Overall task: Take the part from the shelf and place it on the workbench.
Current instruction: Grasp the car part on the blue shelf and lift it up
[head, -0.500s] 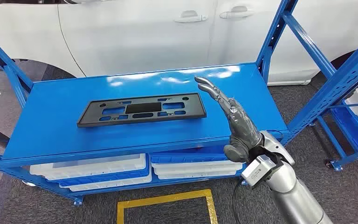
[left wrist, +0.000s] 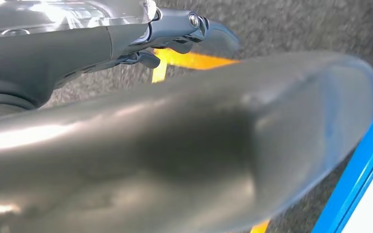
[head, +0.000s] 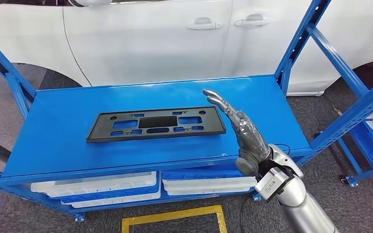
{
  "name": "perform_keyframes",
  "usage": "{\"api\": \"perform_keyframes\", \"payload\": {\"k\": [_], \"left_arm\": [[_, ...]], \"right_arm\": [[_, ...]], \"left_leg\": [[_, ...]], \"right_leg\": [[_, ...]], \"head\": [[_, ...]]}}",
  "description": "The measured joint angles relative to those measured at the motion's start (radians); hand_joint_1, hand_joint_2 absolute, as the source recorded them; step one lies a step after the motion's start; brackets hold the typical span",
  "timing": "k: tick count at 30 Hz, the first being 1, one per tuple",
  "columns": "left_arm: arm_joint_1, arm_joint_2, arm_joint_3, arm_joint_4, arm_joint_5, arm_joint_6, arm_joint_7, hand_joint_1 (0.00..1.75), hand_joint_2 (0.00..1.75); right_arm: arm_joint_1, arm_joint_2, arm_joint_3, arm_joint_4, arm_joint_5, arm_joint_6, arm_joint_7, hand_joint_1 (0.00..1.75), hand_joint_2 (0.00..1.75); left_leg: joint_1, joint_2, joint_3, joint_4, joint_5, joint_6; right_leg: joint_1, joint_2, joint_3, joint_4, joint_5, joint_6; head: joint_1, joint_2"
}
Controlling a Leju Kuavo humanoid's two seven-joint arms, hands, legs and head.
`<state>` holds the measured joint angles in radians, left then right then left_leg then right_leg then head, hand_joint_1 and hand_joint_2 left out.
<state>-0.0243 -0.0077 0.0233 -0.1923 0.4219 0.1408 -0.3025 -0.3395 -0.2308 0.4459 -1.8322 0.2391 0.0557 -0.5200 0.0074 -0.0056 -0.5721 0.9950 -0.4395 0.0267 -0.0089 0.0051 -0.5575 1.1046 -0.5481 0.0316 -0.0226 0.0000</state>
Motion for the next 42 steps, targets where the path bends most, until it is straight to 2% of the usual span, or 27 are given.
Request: {"api": "perform_keyframes", "payload": {"k": [2,3,4,5,7,9,11,14,15,18,19,20,22,24,26,29,30,32,33,34,35,36,37,38,39,40,42], "left_arm": [[0.000,0.000,0.000,0.000,0.000,0.000,-0.002,0.00,0.00],[0.001,0.000,0.000,0.000,-0.001,0.000,-0.003,0.00,0.00],[0.002,0.000,0.000,0.000,-0.002,-0.001,-0.003,0.00,0.00],[0.003,-0.001,0.000,0.000,-0.003,-0.001,-0.003,0.00,0.00],[0.003,-0.003,0.000,0.000,-0.006,-0.001,-0.003,0.00,0.00],[0.002,-0.005,0.000,0.002,-0.009,0.000,-0.003,0.00,0.00],[0.000,-0.006,-0.001,0.002,-0.011,0.000,-0.002,0.00,0.00],[-0.002,-0.008,-0.001,0.002,-0.012,0.003,-0.003,0.00,0.00],[-0.004,-0.008,-0.001,0.002,-0.013,0.003,-0.003,0.00,0.00],[-0.006,-0.008,-0.002,0.002,-0.014,0.003,-0.003,0.00,0.00],[-0.004,-0.008,-0.002,0.002,-0.014,0.003,-0.003,0.00,0.00],[-0.002,-0.008,-0.002,0.002,-0.015,0.003,-0.002,0.00,0.00],[0.002,-0.008,-0.002,0.003,-0.018,0.006,0.002,0.00,0.00],[0.000,-0.008,-0.002,0.004,-0.026,0.020,0.029,0.00,0.00],[-0.004,-0.008,-0.008,0.006,-0.045,0.066,0.121,0.00,0.00],[-0.007,-0.012,-0.026,0.007,-0.070,0.156,0.297,0.00,0.00],[-0.007,-0.013,-0.031,0.007,-0.072,0.176,0.335,0.00,0.00],[-0.007,-0.013,-0.036,0.007,-0.074,0.203,0.376,0.00,0.00],[-0.007,-0.013,-0.038,0.007,-0.074,0.212,0.383,0.00,0.00],[-0.006,-0.013,-0.040,0.007,-0.074,0.217,0.385,0.00,0.00],[-0.005,-0.013,-0.043,0.007,-0.074,0.221,0.385,0.00,0.00],[-0.002,-0.013,-0.044,0.007,-0.074,0.222,0.383,0.00,0.00],[0.000,-0.013,-0.046,0.007,-0.074,0.223,0.380,0.00,0.00],[0.001,-0.013,-0.047,0.007,-0.075,0.221,0.375,0.00,0.00],[0.002,-0.013,-0.048,0.007,-0.075,0.219,0.369,0.00,0.00],[0.001,-0.012,-0.048,0.007,-0.075,0.215,0.363,0.00,0.00],[0.001,-0.011,-0.048,0.007,-0.075,0.210,0.352,0.00,0.00]], "right_arm": [[-0.003,-0.006,-0.001,0.009,-0.021,0.012,0.003,0.00,0.00],[-0.003,-0.008,-0.002,0.014,-0.029,0.016,0.005,0.00,0.00],[-0.003,-0.011,-0.002,0.019,-0.035,0.018,0.007,0.00,0.00],[-0.001,-0.013,-0.004,0.022,-0.037,0.018,0.009,0.00,0.00],[0.004,-0.016,-0.007,0.025,-0.041,0.017,0.011,0.00,0.00],[0.009,-0.018,-0.009,0.028,-0.044,0.018,0.013,0.00,0.00],[0.009,-0.019,-0.009,0.033,-0.052,0.028,0.022,0.00,0.00],[0.004,-0.019,-0.009,0.047,-0.095,0.072,0.055,0.00,0.00],[0.001,-0.019,-0.009,0.052,-0.110,0.084,0.065,0.00,0.00],[-0.004,-0.019,-0.008,0.074,-0.132,0.102,0.077,0.00,0.00],[-0.004,-0.019,-0.007,0.083,-0.141,0.111,0.081,0.00,0.00],[-0.004,-0.019,-0.006,0.091,-0.158,0.126,0.087,0.00,0.00],[-0.004,-0.019,-0.003,0.106,-0.197,0.163,0.101,0.00,0.87],[-0.008,-0.019,0.010,0.129,-0.169,0.164,0.108,0.00,1.75],[-0.018,-0.013,0.049,0.161,-0.014,0.101,0.108,0.00,1.75],[-0.050,0.014,0.148,0.215,0.257,-0.022,0.120,0.00,1.75],[-0.065,0.025,0.187,0.234,0.326,-0.059,0.130,0.00,1.75],[-0.091,0.045,0.265,0.275,0.438,-0.130,0.151,0.00,1.75],[-0.104,0.054,0.302,0.296,0.481,-0.161,0.160,0.00,1.75],[-0.115,0.062,0.339,0.317,0.521,-0.190,0.169,0.00,1.75],[-0.126,0.070,0.375,0.339,0.557,-0.217,0.179,0.00,1.75],[-0.138,0.080,0.409,0.360,0.589,-0.240,0.188,0.00,1.75],[-0.150,0.089,0.439,0.380,0.615,-0.259,0.196,0.00,1.75],[-0.160,0.099,0.467,0.399,0.636,-0.275,0.204,0.00,1.75],[-0.169,0.111,0.492,0.417,0.652,-0.287,0.210,0.00,1.75],[-0.177,0.121,0.513,0.435,0.665,-0.297,0.216,0.00,1.75],[-0.190,0.144,0.550,0.468,0.683,-0.310,0.224,0.00,1.75]], "left_leg": [[-0.002,-0.001,0.005,0.000,-0.007,0.005],[-0.004,-0.001,0.010,0.001,-0.012,0.006],[-0.005,-0.002,0.016,0.001,-0.018,0.006],[-0.006,-0.002,0.025,0.001,-0.024,0.005],[-0.007,-0.003,0.045,0.000,-0.039,0.002],[-0.007,-0.003,0.056,-0.001,-0.050,-0.007],[-0.007,-0.001,0.061,0.005,-0.053,-0.022],[-0.007,0.000,0.058,0.044,-0.067,-0.038],[-0.005,0.000,0.038,0.082,-0.085,-0.041],[0.003,0.000,-0.067,0.239,-0.145,-0.056],[0.005,0.000,-0.090,0.258,-0.141,-0.059],[0.006,0.000,-0.095,0.238,-0.114,-0.060],[0.008,0.001,-0.064,0.126,-0.027,-0.058],[0.004,0.002,-0.040,0.037,0.011,-0.051],[-0.002,0.002,-0.037,0.019,0.008,-0.039],[0.006,0.004,-0.024,0.004,0.017,-0.023],[0.009,0.005,-0.021,-0.001,0.017,-0.018],[0.008,0.005,-0.018,-0.002,0.014,-0.011],[0.008,0.003,-0.017,-0.001,0.011,-0.010],[0.008,0.001,-0.015,-0.001,0.008,-0.010],[0.008,-0.001,-0.011,0.000,0.004,-0.012],[0.008,-0.003,-0.005,0.002,-0.001,-0.015],[0.009,-0.004,0.002,0.003,-0.006,-0.018],[0.007,-0.004,0.006,0.006,-0.012,-0.023],[0.005,-0.004,0.008,0.007,-0.016,-0.029],[0.004,-0.004,0.008,0.008,-0.018,-0.035],[0.004,-0.004,0.010,0.005,-0.020,-0.048]], "right_leg": [[-0.002,0.000,-0.080,0.127,-0.047,0.005],[-0.002,0.000,-0.115,0.172,-0.055,0.006],[-0.003,0.000,-0.134,0.181,-0.042,0.005],[-0.003,0.000,-0.132,0.149,-0.007,0.002],[0.000,-0.001,-0.090,0.015,0.087,-0.010],[0.009,-0.004,-0.059,-0.082,0.121,-0.023],[0.014,-0.004,-0.053,-0.102,0.113,-0.036],[0.007,-0.003,-0.022,-0.116,0.115,-0.053],[0.005,-0.004,-0.013,-0.120,0.113,-0.057],[0.006,-0.005,-0.001,-0.120,0.099,-0.062],[0.006,-0.004,0.003,-0.118,0.093,-0.061],[0.005,-0.002,0.009,-0.116,0.087,-0.060],[0.004,-0.001,0.025,-0.112,0.073,-0.054],[0.004,-0.001,0.033,-0.110,0.063,-0.045],[0.005,-0.002,0.035,-0.111,0.056,-0.033],[0.006,-0.002,0.031,-0.091,0.033,-0.019],[0.005,-0.003,0.011,-0.051,0.012,-0.015],[0.001,-0.004,-0.063,0.083,-0.042,-0.008],[-0.002,-0.004,-0.102,0.147,-0.059,-0.005],[-0.004,-0.004,-0.129,0.182,-0.057,-0.003],[-0.006,-0.004,-0.136,0.176,-0.034,-0.003],[-0.008,-0.004,-0.123,0.130,0.006,-0.003],[-0.010,-0.005,-0.098,0.060,0.051,-0.005],[-0.009,-0.005,-0.071,-0.007,0.083,-0.008],[-0.008,-0.005,-0.052,-0.056,0.101,-0.012],[-0.006,-0.004,-0.043,-0.080,0.105,-0.017],[-0.002,-0.001,-0.041,-0.087,0.100,-0.029]], "head": [[0.002,0.000],[0.002,0.000],[0.002,0.000],[0.002,0.000],[0.002,0.000],[0.000,0.000],[-0.002,0.000],[-0.005,0.000],[-0.007,0.000],[-0.011,0.000],[-0.011,0.000],[-0.011,0.000],[-0.011,0.000],[-0.010,0.000],[-0.009,0.000],[-0.008,0.000],[-0.006,0.000],[-0.004,0.000],[-0.003,0.000],[-0.003,0.000],[-0.003,0.000],[-0.002,0.000],[-0.002,0.000],[-0.002,0.000],[-0.002,0.000],[-0.003,0.000],[-0.003,0.000]]}}
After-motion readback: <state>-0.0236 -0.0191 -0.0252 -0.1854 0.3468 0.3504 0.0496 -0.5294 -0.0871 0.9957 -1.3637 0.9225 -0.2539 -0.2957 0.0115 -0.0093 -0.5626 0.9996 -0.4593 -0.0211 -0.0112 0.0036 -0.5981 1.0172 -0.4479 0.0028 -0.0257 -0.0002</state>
